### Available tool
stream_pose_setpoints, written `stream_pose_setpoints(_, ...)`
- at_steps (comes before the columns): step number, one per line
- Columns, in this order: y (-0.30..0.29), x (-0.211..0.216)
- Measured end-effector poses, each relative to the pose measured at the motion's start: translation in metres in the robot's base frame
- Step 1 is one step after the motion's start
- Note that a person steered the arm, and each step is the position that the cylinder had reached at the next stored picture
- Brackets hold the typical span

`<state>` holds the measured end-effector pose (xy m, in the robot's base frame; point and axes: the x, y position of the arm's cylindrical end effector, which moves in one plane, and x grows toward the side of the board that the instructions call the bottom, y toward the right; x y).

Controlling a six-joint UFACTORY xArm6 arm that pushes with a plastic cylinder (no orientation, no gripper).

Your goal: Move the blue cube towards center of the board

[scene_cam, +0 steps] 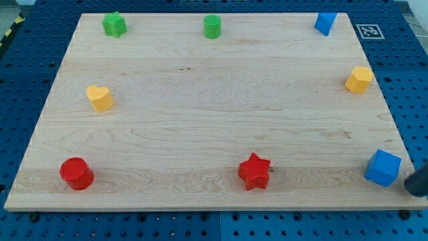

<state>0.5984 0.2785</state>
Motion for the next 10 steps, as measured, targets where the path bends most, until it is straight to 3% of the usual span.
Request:
stream_pose_setpoints(3, -0.015, -0.017)
stream_pose_setpoints(5, -0.036, 0.008)
stream_pose_setpoints(10, -0.064, 0.018)
